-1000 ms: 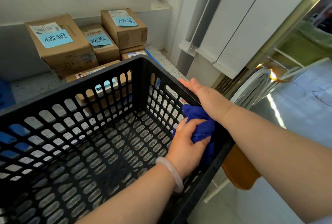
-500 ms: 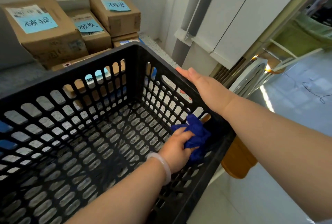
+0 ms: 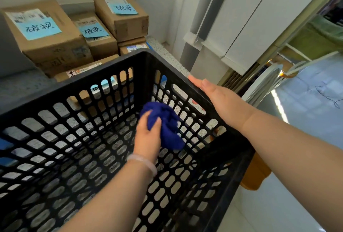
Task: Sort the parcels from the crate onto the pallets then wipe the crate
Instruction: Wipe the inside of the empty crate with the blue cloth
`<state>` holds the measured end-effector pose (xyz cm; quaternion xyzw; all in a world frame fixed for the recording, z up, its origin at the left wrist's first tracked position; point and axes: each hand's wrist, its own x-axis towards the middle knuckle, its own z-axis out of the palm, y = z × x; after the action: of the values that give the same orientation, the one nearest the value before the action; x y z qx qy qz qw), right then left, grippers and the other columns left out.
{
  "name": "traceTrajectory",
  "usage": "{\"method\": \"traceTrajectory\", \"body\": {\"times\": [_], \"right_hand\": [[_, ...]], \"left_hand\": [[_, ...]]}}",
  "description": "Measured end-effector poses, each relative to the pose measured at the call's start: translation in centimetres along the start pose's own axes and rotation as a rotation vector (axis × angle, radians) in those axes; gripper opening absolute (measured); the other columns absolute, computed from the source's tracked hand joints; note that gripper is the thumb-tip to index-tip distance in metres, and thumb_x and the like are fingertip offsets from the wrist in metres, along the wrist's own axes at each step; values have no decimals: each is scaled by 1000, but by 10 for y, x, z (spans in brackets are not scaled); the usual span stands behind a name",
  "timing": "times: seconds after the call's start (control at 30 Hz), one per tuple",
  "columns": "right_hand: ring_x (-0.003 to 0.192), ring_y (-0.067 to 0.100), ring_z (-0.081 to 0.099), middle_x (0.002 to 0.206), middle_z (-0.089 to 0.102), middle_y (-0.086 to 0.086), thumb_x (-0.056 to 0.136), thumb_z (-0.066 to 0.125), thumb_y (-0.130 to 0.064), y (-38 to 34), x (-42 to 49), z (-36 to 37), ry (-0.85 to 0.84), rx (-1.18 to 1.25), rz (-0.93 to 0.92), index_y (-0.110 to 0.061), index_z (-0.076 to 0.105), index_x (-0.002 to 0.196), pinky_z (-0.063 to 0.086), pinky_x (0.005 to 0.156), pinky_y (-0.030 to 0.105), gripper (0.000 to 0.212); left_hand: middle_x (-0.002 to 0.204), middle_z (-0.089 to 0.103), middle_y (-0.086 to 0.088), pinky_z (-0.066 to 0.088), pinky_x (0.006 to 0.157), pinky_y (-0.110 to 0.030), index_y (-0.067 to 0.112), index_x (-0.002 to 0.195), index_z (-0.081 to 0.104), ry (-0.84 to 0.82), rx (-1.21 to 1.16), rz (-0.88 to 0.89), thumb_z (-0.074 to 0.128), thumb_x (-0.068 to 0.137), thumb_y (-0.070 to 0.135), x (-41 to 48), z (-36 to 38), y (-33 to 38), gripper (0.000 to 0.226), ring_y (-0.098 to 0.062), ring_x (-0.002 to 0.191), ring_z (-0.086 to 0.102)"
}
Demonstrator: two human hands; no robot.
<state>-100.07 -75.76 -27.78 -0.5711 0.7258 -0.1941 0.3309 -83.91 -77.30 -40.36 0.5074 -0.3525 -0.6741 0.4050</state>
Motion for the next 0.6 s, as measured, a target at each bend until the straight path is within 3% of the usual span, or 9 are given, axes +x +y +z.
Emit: {"method": "traceTrajectory", "body": {"times": [0.17, 0.27, 0.4, 0.6], "right_hand": [[140, 0, 21, 158, 28, -15, 103, 11, -50, -2, 0, 1, -12, -10, -4, -49, 29, 149, 7, 105, 16, 49], [143, 4, 22, 158, 29, -14, 103, 12, -49, 1, 3, 0, -13, -34, -12, -47, 28, 150, 9, 107, 17, 49], [146, 9, 23, 158, 30, -13, 103, 12, -51, 3, 5, 1, -14, -50, -15, -48, 27, 150, 11, 115, 25, 49], [145, 9, 25, 157, 32, -12, 106, 15, -46, 5, 7, 0, -24, -107, -46, -46, 28, 150, 14, 116, 25, 46]], "left_hand": [[144, 43, 1, 37, 111, -46, 49, 125, 47, 100, 144, 150, 55, 97, 29, 54, 4, 29, 35, -20, 127, 49], [141, 43, 1, 39, 109, -49, 44, 123, 50, 99, 154, 149, 56, 96, 23, 52, 19, 20, 34, -21, 123, 50], [125, 39, 10, 39, 108, -45, 52, 96, 49, 54, 204, 166, 54, 96, 17, 18, 39, 7, 35, -17, 118, 47], [134, 38, 4, 37, 106, -36, 43, 107, 49, -85, 293, 201, 56, 95, 16, -17, 54, -1, 31, -14, 117, 43]]}}
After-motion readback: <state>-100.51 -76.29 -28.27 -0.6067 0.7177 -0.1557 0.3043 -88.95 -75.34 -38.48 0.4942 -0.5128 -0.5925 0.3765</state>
